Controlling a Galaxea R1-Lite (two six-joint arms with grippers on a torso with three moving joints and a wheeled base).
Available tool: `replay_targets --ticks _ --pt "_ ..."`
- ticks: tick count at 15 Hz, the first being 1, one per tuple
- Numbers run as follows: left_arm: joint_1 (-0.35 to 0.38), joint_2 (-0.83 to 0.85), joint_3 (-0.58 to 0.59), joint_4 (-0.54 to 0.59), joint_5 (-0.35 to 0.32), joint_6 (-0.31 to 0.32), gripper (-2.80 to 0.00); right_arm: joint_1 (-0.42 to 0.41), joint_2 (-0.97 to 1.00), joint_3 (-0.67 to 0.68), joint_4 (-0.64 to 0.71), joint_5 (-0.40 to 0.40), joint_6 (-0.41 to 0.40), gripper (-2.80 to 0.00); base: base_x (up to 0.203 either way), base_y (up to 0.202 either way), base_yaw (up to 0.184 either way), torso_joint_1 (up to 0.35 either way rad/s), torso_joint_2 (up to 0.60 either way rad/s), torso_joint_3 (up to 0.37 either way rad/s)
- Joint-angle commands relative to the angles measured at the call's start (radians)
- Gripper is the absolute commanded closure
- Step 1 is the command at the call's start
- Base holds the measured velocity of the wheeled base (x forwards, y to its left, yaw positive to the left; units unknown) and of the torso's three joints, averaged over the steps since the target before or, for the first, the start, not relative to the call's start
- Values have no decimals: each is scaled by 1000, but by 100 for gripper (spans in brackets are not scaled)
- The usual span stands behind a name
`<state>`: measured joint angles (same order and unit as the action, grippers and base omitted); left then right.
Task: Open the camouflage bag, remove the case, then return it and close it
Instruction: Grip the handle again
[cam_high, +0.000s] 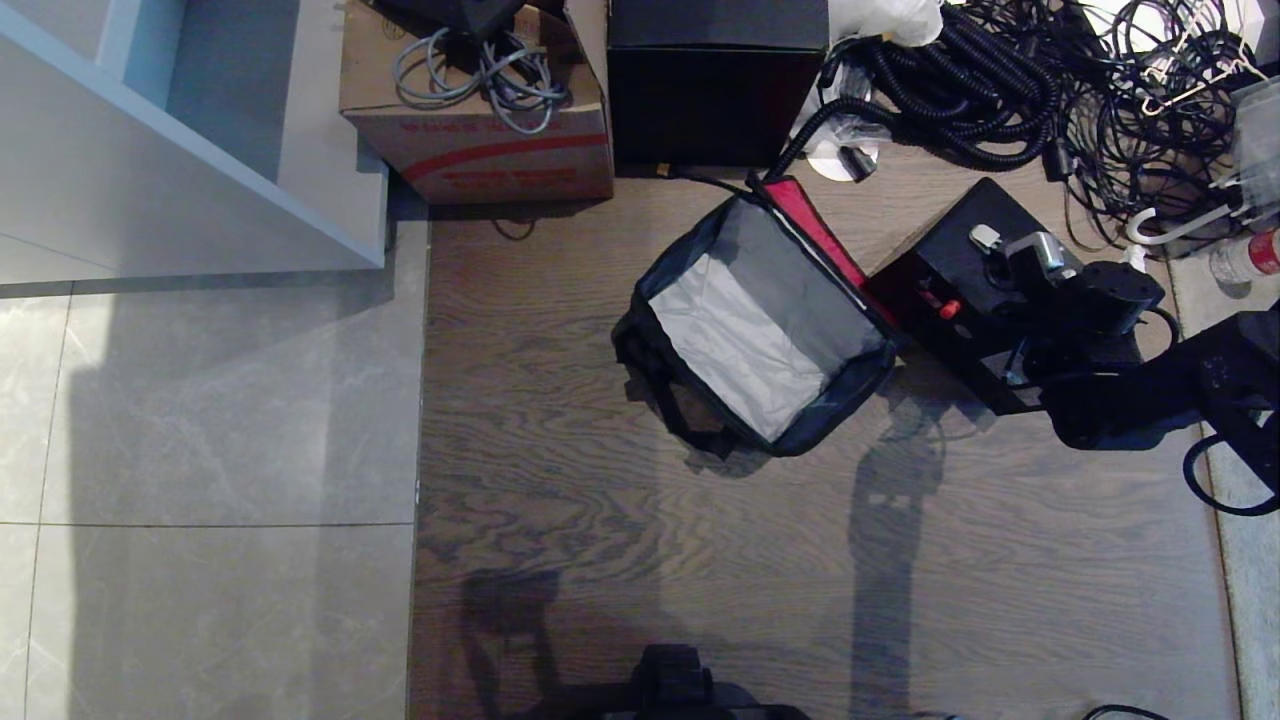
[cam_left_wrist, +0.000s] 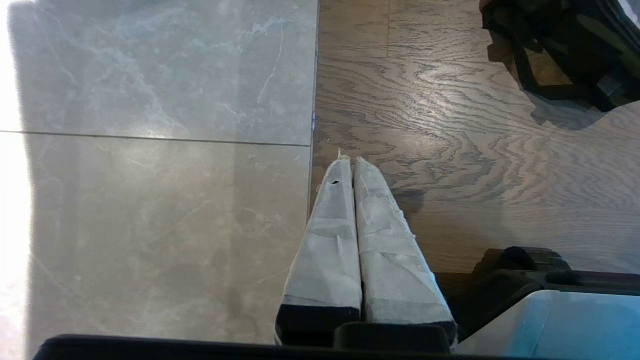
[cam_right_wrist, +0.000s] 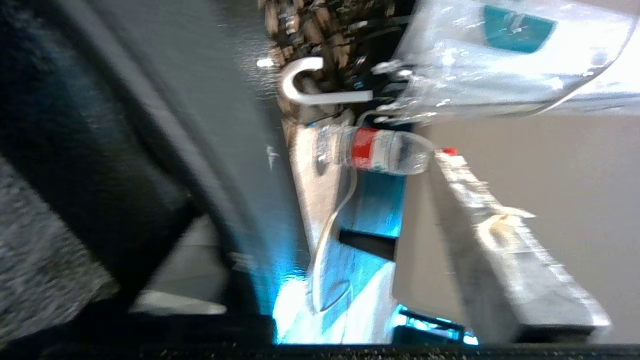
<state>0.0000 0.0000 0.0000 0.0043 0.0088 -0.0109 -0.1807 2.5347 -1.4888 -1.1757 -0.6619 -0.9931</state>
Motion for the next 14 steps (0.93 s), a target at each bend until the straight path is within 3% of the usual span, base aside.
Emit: replay_targets --ticks 1,7,14 --pt "0 0 0 0 0 0 0 10 27 8 -2 0 6 0 0 0 0 0 0 0" --pt "0 0 0 0 0 0 0 45 -81 85 -6 -1 61 0 0 0 0 0 0 0" --pt "0 -2 0 0 0 0 0 37 -299 129 50 2 65 0 0 0 0 0 0 0"
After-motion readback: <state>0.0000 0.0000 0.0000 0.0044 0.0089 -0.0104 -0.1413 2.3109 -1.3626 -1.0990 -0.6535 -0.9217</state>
